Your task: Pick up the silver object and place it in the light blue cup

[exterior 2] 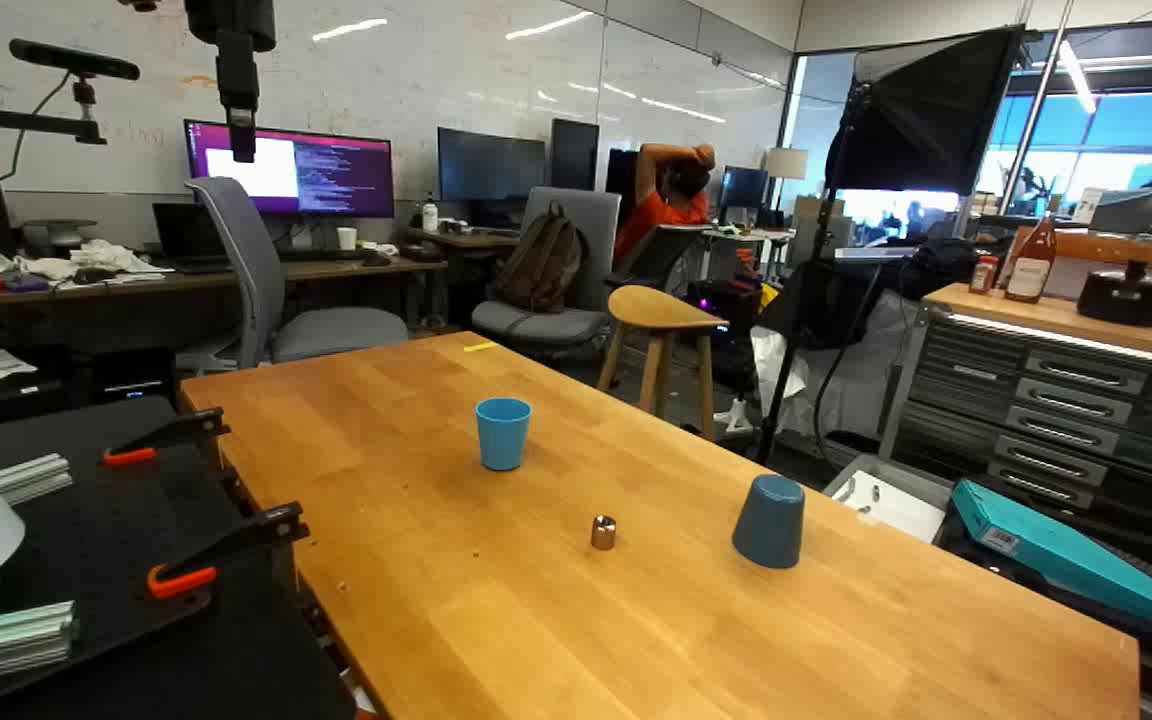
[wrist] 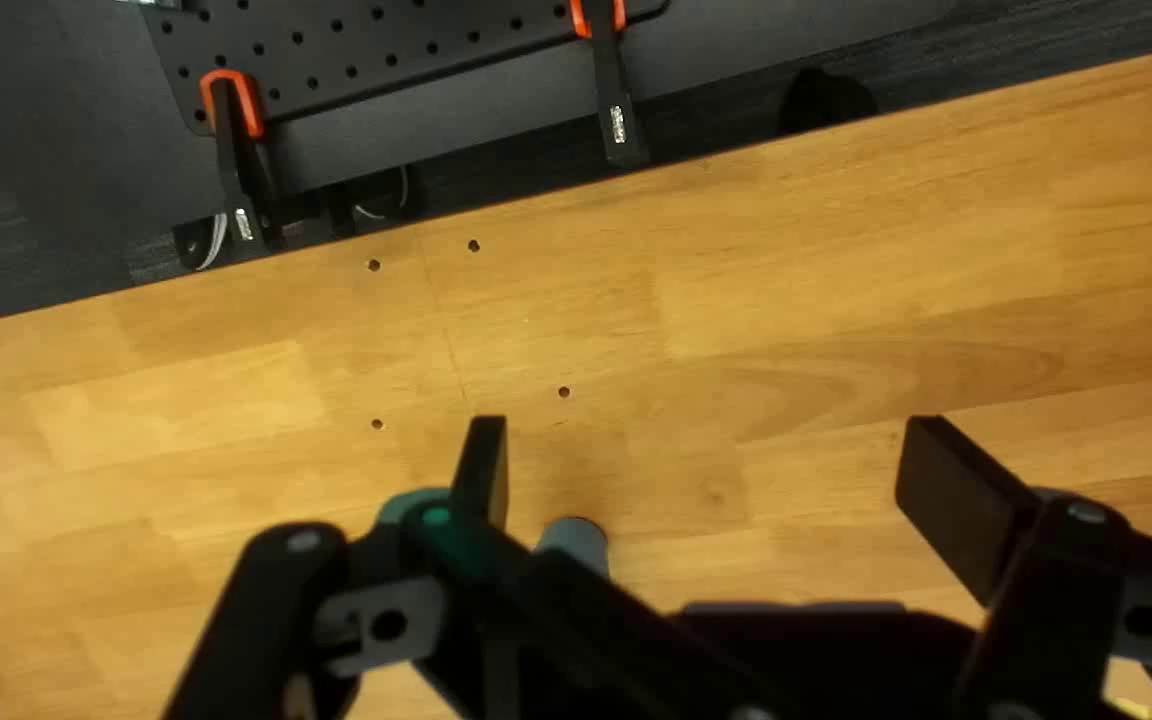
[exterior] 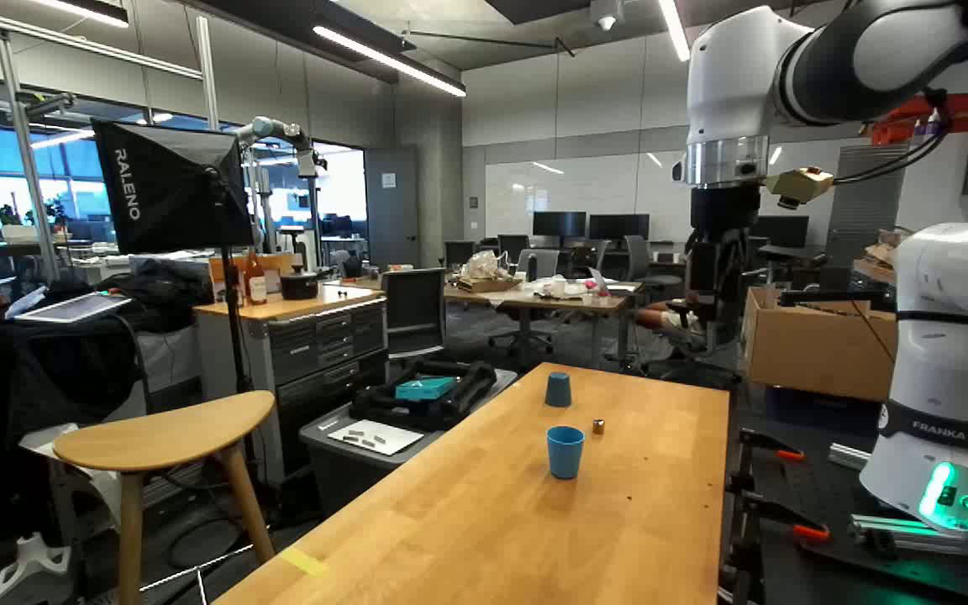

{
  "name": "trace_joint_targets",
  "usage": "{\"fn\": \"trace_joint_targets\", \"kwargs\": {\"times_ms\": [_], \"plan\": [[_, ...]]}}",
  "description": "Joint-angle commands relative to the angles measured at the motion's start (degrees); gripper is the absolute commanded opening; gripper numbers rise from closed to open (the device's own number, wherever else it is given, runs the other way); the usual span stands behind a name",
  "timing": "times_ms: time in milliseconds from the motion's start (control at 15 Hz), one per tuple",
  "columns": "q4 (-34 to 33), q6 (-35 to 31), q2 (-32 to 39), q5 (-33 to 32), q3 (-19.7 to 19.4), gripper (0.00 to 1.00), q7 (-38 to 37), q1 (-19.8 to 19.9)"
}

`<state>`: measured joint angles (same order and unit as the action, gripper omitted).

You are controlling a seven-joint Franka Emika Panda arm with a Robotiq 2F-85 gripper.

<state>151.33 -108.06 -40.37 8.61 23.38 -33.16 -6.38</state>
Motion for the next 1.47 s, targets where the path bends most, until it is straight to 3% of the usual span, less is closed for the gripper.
{"fn": "trace_joint_targets", "kwargs": {"times_ms": [0, 467, 933, 1133, 1200, 1267, 1400], "plan": [[-0.09, -0.06, 0.24, -0.57, -0.8, 1.0, -0.5, -0.87], [-0.88, -1.51, 0.51, -1.61, -1.06, 1.0, -1.08, 0.44], [-7.39, -6.83, 10.65, -8.76, -16.11, 1.0, 5.84, 13.53], [-12.14, -10.64, 17.77, -9.42, -21.56, 1.0, 4.27, 18.81], [-14.9, -9.55, 20.92, -8.26, -23.61, 1.0, 4.14, 19.99], [-8.83, -10.08, 14.14, -9.05, -21.76, 1.0, 4.88, 17.82], [-11.92, -10.1, 18.42, -9.07, -24.37, 1.0, 4.89, 19.41]]}}
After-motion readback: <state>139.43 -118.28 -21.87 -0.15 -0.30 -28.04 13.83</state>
